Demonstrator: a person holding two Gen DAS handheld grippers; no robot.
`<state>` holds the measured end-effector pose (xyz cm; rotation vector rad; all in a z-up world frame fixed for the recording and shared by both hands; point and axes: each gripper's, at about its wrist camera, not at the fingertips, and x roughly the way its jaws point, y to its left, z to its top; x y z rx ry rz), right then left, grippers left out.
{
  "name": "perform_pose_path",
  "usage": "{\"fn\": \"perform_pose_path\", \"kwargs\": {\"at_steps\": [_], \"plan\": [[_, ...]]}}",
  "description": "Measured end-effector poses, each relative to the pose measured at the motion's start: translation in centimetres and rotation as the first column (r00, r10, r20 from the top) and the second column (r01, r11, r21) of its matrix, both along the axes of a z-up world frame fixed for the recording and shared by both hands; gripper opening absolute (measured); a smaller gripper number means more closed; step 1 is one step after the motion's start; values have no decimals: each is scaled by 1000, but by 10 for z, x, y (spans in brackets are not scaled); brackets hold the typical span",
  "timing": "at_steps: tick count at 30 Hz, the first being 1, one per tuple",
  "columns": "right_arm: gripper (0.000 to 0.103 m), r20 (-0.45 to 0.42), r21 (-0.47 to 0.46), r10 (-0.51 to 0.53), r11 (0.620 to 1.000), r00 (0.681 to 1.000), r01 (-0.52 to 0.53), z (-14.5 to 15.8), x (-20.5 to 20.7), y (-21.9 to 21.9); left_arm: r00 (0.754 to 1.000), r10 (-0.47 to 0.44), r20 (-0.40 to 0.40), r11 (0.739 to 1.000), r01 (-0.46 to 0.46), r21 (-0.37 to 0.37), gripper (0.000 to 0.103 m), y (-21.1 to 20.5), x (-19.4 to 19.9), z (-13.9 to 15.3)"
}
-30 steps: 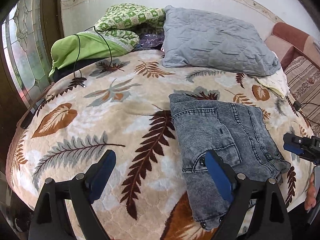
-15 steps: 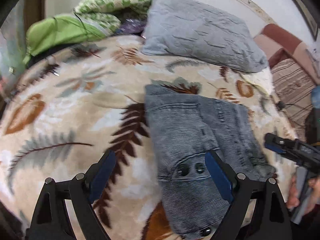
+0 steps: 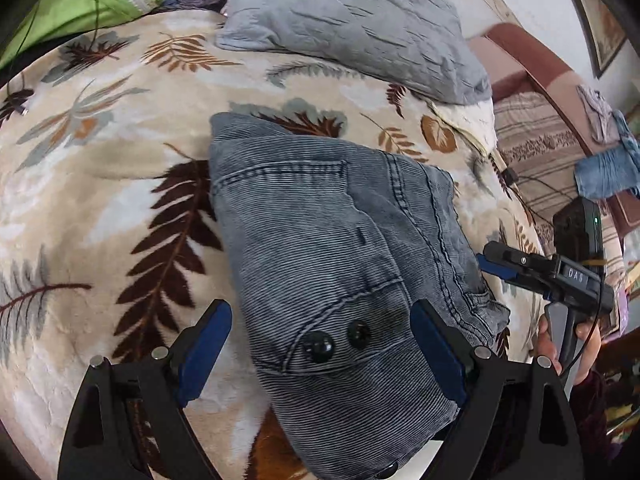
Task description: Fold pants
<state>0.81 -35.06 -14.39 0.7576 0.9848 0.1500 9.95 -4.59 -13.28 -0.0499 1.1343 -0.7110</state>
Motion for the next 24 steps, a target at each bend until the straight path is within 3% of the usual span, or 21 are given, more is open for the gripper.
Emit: {"fn": "perform_pose_path", "kwargs": {"at_steps": [6,9,18,21,24], "plan": [[75,-49,96,48,994,998,-43,-17,9,4,999,-22,-46,1000,23,7,91,-8,6,-14],[81,-31,88,92,992,995,-89,-16,14,14,998,-21,-61,1000,20,-13,91,-8,9,-16],[84,-4,175,111,979,994,-109,-23,19,28,1000,-14,-10,1000,14,10,91,-17,4,-15],[81,11,205,101,974,995,-101,-23,17,27,1000,6,9,1000,-6,31,90,-19,2,-13],[71,6,168,100,981,995,-100,-23,15,30,999,15,40,997,-18,73,88,-24,-3,-11]]}}
